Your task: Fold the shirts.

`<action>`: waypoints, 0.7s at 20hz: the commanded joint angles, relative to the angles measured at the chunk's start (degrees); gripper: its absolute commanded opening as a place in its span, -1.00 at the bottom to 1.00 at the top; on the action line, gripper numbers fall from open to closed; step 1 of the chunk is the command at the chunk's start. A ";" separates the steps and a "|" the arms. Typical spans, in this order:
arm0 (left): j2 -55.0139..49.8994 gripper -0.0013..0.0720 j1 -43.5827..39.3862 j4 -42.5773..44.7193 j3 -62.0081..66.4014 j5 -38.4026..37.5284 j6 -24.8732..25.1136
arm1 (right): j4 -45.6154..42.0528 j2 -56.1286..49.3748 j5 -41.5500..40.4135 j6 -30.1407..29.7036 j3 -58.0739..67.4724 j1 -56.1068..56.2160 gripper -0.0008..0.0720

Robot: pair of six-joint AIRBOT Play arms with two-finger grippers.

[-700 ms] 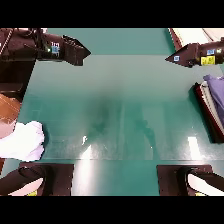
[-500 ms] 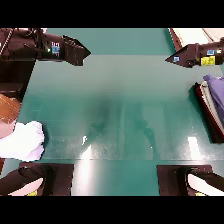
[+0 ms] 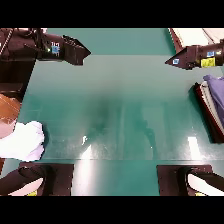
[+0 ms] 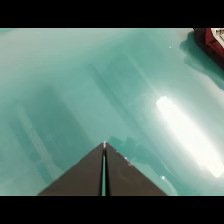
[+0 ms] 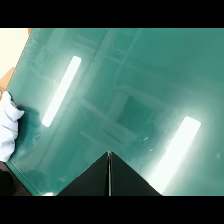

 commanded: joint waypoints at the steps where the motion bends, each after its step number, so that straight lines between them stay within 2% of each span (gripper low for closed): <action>1: 0.37 -0.90 0.68 0.33 0.15 3.19 -0.02 | 0.00 0.00 2.29 0.02 0.04 0.02 -0.93; 3: 2.38 -0.90 3.74 2.36 0.15 -4.57 -0.61 | 0.04 0.02 3.13 0.02 0.04 0.02 -0.93; 5: 6.19 -0.90 8.33 9.33 -0.85 -14.93 -2.60 | 0.02 0.02 4.00 0.02 0.02 0.04 -0.93; 10: 21.18 -0.89 19.80 36.39 -16.92 -28.92 -8.17 | 0.02 0.02 3.52 0.02 0.02 0.04 -0.93; 11: 23.39 -0.59 22.16 39.15 -21.62 -29.99 -8.13 | 0.02 0.02 3.34 0.02 0.02 0.04 -0.93; 12: 24.90 0.33 24.33 39.71 -26.10 -29.57 -8.15 | 0.02 0.00 3.23 0.02 0.02 0.04 -0.93; 13: 25.77 0.94 26.32 39.71 -30.51 -28.33 -8.50 | 0.02 0.00 3.13 0.02 0.02 0.04 -0.93; 14: 25.86 0.80 28.13 39.69 -35.12 -26.73 -9.16 | 0.02 0.00 3.06 0.02 0.02 0.04 -0.93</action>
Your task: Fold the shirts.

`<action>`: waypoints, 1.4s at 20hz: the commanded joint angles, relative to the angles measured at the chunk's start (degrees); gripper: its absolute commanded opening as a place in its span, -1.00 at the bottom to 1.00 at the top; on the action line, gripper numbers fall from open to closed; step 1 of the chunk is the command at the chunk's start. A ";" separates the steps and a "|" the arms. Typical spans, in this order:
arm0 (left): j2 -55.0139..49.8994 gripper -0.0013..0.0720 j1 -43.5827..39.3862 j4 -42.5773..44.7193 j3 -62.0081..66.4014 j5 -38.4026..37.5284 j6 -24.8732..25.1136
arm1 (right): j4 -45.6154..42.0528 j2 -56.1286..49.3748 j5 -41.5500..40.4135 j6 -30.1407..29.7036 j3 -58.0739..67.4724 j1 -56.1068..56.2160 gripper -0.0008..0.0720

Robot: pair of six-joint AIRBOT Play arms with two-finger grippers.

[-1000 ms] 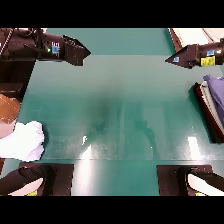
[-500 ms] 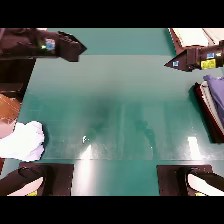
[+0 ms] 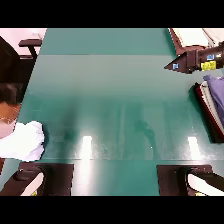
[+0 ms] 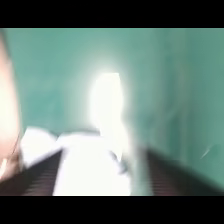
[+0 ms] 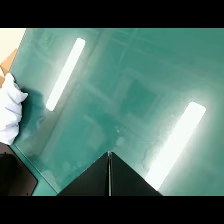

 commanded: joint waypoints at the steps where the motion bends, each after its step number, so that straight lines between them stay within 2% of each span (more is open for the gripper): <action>1: 3.52 0.80 6.78 6.49 -15.13 0.83 -2.01 | 0.02 0.00 -0.26 0.00 0.02 0.04 -0.93; 5: 3.13 0.80 8.72 6.08 -31.41 12.52 -2.73 | 0.04 0.00 -0.02 0.00 0.02 0.04 -0.93; 10: 1.99 0.80 8.72 5.73 -36.48 14.78 -4.24 | 0.02 0.00 -0.22 0.00 0.02 0.04 -0.93; 11: 1.99 0.64 8.72 5.75 -36.46 13.99 -5.88 | 0.02 0.00 -0.35 0.00 0.02 0.04 -0.93; 12: 1.99 -0.09 8.72 5.70 -36.28 12.94 -6.91 | 0.04 0.00 -0.52 0.00 0.04 0.04 -0.93; 13: 1.99 -0.72 8.72 5.68 -35.76 12.26 -6.91 | 0.04 0.00 -0.66 0.00 0.04 0.04 -0.93; 14: 2.01 -0.90 8.72 5.64 -34.42 11.65 -6.86 | 0.04 0.00 -0.74 0.00 0.04 0.04 -0.93; 18: 2.29 -0.90 8.70 3.76 -17.88 10.56 -6.67 | 0.52 0.79 -1.36 0.04 0.20 0.02 -0.93; 20: 2.27 -0.91 8.70 -2.64 -5.22 10.47 -5.44 | 0.48 2.64 -3.69 0.04 0.20 0.02 -0.93; 22: 2.27 -0.91 8.55 -13.29 6.71 10.62 -2.47 | 0.46 4.87 -8.28 0.04 0.20 0.02 -0.93; 24: 2.27 -0.91 4.90 -18.25 16.46 11.54 -1.07 | 0.42 6.71 -12.31 0.04 0.20 0.02 -0.93; 28: 0.44 -0.91 -7.30 -18.18 26.08 14.93 -0.22 | -0.13 7.08 -14.12 0.04 1.68 0.02 -0.93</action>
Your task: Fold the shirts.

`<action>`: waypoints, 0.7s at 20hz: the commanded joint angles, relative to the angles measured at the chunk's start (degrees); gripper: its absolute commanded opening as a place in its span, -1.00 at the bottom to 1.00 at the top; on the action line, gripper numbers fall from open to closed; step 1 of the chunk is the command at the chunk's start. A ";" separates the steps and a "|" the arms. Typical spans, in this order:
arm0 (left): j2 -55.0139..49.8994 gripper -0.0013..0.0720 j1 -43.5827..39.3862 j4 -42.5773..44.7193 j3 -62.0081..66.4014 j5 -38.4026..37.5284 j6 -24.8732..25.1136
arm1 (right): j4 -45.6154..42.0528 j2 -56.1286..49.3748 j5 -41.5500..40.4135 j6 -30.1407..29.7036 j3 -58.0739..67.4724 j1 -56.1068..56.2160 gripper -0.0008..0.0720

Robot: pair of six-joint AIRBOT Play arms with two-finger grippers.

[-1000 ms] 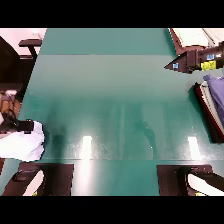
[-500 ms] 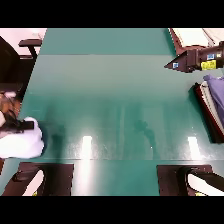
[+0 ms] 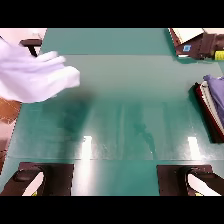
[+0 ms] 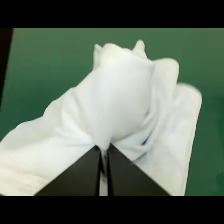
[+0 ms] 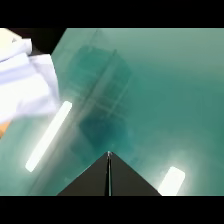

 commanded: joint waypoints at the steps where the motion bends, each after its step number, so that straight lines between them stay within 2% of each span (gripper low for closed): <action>1: -2.91 -0.91 -9.29 -3.32 8.66 1.79 1.31 | -0.63 -0.37 -1.99 0.02 2.64 0.02 -0.93; 7: -20.72 -0.91 -30.29 -3.30 8.59 -5.25 1.29 | -5.77 -7.52 3.10 1.42 17.20 0.02 -0.93; 10: -32.30 -0.88 -39.52 -3.34 8.59 -3.30 1.44 | -8.09 -10.32 7.39 1.97 23.50 0.02 -0.93; 11: -35.45 -0.23 -41.24 -3.37 8.59 -1.73 1.90 | -8.04 -11.04 8.44 1.97 24.85 0.00 -0.93; 12: -38.14 0.80 -42.34 -3.34 8.59 0.26 1.97 | -8.04 -11.56 9.46 1.97 25.83 0.02 -0.93; 13: -39.80 0.83 -42.34 -3.32 8.61 1.73 1.92 | -8.04 -11.96 10.01 1.99 26.38 0.02 -0.93; 14: -40.65 0.69 -41.46 -2.40 8.61 2.69 1.90 | -8.09 -12.04 10.23 1.99 26.47 0.02 -0.93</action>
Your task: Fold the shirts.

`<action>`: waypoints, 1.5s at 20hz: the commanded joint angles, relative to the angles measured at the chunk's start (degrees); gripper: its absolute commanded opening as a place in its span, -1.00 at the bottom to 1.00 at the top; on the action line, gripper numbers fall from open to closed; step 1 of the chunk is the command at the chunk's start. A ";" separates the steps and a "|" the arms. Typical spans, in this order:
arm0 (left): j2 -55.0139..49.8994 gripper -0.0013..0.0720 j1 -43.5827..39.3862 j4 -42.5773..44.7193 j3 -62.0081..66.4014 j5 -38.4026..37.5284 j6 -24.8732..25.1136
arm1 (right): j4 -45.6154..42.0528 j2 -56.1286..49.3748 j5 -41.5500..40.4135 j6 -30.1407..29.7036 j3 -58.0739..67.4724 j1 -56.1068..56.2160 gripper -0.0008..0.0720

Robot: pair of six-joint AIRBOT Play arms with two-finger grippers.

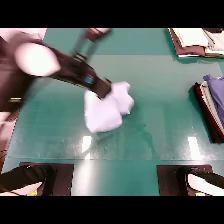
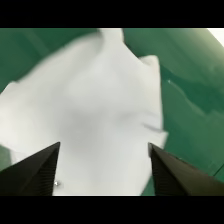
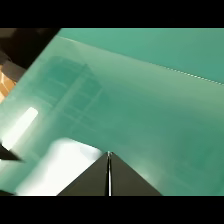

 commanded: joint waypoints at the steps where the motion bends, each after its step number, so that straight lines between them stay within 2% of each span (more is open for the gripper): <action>1: -6.27 0.69 -0.96 1.92 0.15 4.02 -0.02 | -0.96 -1.38 2.86 0.33 2.71 0.02 -0.93; 5: -6.56 0.69 11.15 0.72 -0.87 4.63 -1.64 | -0.94 -1.38 3.58 0.33 2.71 0.02 -0.93; 10: -8.59 0.69 21.44 -5.84 -12.41 5.20 -1.73 | -0.94 -1.38 6.40 0.33 2.71 0.02 -0.93; 12: -9.46 0.69 22.56 -8.07 -17.70 5.60 1.11 | -0.94 -1.38 6.56 0.33 2.71 0.02 -0.93; 17: -9.51 0.69 22.53 -12.87 -27.34 10.29 4.09 | -0.94 -1.38 6.32 0.33 2.71 0.02 -0.93; 23: -10.84 0.68 21.09 -17.35 -29.66 12.96 5.55 | -0.94 -1.38 6.25 0.74 2.71 0.02 -0.93; 24: -10.84 0.60 20.68 -17.29 -29.66 13.46 5.53 | -0.94 -1.38 6.27 1.18 2.71 0.02 -0.93; 26: -10.82 -0.64 20.39 -17.38 -29.66 13.55 5.53 | -0.96 -1.38 7.04 1.64 2.69 0.02 -0.93; 27: -10.60 -0.90 20.59 -16.65 -29.35 13.57 5.55 | -0.98 -1.36 8.28 1.73 2.23 0.02 -0.93; 30: -8.50 -0.90 23.71 -14.82 -25.55 12.46 5.55 | -6.49 0.85 11.47 4.83 -7.02 0.02 -0.93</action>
